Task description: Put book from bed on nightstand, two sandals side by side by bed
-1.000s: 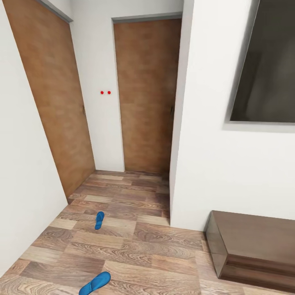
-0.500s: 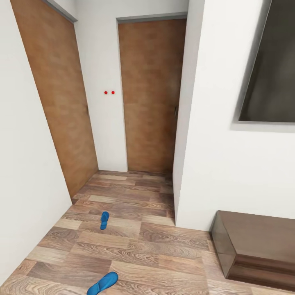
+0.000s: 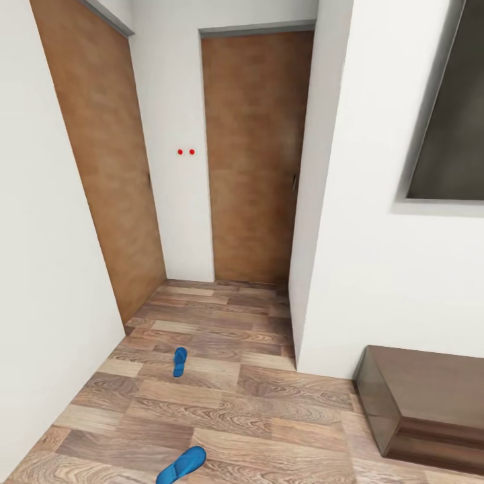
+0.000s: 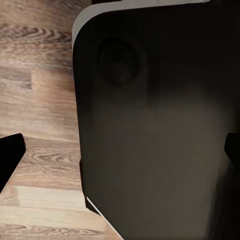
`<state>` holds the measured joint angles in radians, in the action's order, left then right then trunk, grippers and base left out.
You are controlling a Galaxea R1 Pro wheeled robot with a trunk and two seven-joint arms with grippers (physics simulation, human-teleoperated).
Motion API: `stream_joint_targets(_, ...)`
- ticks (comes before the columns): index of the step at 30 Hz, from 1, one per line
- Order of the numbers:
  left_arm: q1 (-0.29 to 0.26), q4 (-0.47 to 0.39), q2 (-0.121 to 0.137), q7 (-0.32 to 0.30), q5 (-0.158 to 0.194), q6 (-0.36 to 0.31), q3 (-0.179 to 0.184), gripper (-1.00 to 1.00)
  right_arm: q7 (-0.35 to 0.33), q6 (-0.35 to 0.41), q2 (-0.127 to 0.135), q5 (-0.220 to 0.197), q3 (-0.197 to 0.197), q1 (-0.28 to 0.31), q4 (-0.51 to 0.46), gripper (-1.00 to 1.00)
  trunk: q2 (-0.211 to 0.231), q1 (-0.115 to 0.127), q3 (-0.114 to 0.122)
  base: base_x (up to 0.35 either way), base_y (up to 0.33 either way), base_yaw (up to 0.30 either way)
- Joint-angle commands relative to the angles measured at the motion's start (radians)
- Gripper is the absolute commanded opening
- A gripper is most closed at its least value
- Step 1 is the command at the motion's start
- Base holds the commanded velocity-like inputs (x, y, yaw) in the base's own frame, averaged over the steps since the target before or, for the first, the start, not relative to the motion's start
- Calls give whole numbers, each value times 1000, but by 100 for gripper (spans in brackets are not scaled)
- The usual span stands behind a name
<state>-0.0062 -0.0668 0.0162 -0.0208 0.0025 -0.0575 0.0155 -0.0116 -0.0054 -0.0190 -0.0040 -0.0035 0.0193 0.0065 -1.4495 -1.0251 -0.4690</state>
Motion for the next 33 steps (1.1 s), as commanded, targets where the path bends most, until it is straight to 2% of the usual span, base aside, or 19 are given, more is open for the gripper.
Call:
stream_joint_targets(1, 0, -5, 0, -2, 1, -6, 1, 100, -1, -1, 0, -1, 0, 1, 0, 100, -1, 0, -1, 0, 174, -5)
stream_joint_targets(10, 0, -27, 1, -2, 4, -7, 0, 100, -2, -1, 0, -1, 0, 1, -4, 100, -1, 0, -1, 0, 173, -121)
stream_joint_targets(33, 0, -72, 0, -2, 5, -8, 0, 100, -1, -1, 1, -1, -2, 1, -4, 100, -1, 0, -1, 0, 126, -250)
